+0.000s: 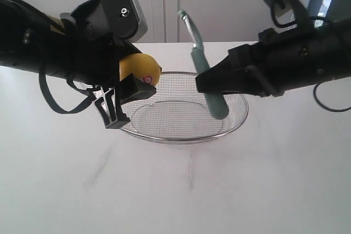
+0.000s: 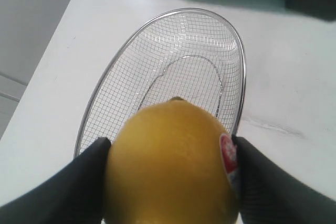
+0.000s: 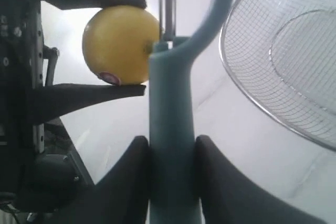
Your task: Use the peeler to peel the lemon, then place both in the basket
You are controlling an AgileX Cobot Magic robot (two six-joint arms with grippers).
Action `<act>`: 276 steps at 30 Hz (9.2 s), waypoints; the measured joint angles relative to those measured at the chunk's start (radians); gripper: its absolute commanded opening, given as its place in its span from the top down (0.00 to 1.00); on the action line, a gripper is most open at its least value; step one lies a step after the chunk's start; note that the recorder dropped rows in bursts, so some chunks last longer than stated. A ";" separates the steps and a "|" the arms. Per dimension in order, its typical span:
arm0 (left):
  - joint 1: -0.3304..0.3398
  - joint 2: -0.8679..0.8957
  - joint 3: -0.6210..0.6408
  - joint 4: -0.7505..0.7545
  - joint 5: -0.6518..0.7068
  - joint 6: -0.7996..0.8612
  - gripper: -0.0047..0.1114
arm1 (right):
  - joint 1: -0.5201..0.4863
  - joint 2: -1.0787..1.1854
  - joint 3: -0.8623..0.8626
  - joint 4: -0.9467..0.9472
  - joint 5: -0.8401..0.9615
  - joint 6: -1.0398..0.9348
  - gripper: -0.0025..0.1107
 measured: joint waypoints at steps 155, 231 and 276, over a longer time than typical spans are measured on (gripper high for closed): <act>0.000 0.000 0.000 0.002 0.042 -0.014 0.96 | -0.159 -0.062 -0.030 -0.361 -0.257 0.216 0.98; 0.000 0.000 0.003 0.002 0.047 -0.059 0.96 | 0.146 0.602 -0.230 -0.688 -0.656 0.179 0.96; 0.000 0.000 0.003 0.002 0.047 -0.059 0.96 | 0.146 0.199 -0.230 -0.728 -0.522 0.179 0.71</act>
